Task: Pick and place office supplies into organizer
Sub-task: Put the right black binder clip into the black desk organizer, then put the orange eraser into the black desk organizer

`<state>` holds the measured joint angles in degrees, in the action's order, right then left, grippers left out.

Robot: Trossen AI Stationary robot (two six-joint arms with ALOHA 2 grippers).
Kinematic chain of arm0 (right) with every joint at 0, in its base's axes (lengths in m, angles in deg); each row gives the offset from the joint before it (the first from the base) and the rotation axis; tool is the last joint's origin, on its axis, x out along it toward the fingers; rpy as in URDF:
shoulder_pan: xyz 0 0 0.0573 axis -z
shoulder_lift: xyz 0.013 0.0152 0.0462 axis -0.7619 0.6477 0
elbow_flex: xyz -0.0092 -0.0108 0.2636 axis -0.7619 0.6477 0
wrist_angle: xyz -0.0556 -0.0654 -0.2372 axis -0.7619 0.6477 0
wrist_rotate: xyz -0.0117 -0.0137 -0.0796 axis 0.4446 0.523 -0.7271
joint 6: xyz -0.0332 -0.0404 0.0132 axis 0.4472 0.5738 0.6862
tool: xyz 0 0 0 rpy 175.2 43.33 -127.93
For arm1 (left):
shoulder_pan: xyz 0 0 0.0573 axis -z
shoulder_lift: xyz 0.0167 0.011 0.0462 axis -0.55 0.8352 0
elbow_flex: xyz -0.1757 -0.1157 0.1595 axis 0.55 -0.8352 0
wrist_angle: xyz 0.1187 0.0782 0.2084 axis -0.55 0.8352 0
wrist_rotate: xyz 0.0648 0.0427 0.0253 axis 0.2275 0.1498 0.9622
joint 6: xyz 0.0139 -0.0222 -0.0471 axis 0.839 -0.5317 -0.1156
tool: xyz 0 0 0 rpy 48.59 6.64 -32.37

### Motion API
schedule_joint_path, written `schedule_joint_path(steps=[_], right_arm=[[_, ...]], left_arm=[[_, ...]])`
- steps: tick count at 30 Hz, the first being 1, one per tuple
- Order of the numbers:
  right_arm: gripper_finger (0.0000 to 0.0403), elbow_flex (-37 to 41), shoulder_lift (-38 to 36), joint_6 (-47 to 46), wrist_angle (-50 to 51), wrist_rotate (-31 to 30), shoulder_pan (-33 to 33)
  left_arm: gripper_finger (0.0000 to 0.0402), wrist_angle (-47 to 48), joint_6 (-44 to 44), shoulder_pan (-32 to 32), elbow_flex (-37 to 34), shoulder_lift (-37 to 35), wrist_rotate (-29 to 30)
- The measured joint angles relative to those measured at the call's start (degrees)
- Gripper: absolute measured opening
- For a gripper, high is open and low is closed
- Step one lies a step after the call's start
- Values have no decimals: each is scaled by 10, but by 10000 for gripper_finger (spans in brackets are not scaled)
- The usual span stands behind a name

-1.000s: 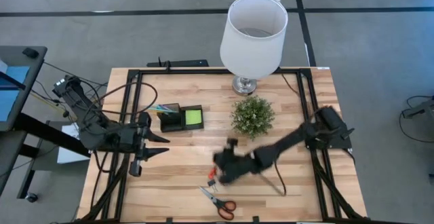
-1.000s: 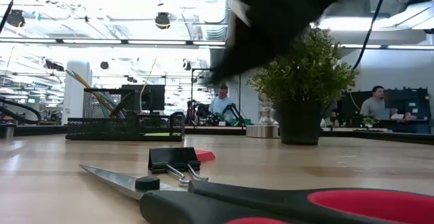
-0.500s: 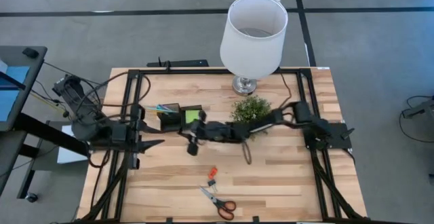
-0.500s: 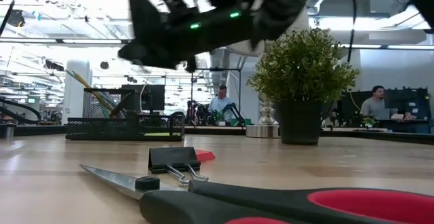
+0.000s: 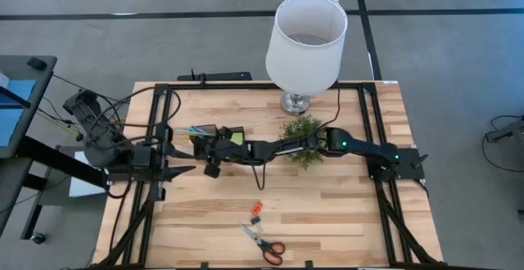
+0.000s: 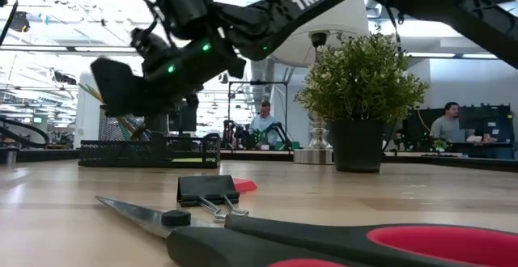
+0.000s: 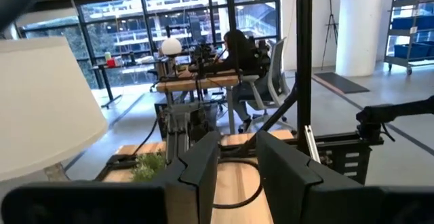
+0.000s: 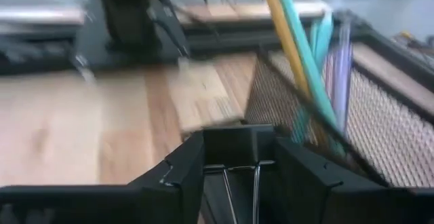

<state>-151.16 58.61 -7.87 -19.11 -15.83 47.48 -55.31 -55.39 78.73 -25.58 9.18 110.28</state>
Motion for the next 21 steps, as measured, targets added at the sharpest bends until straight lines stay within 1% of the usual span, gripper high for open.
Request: schedule_joint_path(steps=[2, 5, 7, 9, 12, 15, 18, 21], right_arm=[[167, -15, 4, 0, 38, -17, 0], [206, -20, 1, 4, 53, -24, 4], [223, -19, 1, 6, 58, -32, 6], [233, -19, 1, 6, 59, -34, 8], [235, -19, 1, 5, 57, -34, 8], [229, -19, 1, 7, 57, -34, 6], [218, -19, -2, 31, 57, -35, -3], [207, -24, -20, 61, 85, -33, -23]], left_arm=[[97, 8, -14, 0, 0, 0, -1], [97, 23, -32, 0, 0, 1, -6], [97, 31, -41, 0, 0, 1, -6], [97, 33, -45, 0, 0, 1, -6], [97, 33, -46, 0, 0, 1, -6], [97, 33, -52, 0, 0, 1, -6], [97, 33, -52, 0, 0, 1, -6], [97, 33, -52, 0, 0, 1, -6]])
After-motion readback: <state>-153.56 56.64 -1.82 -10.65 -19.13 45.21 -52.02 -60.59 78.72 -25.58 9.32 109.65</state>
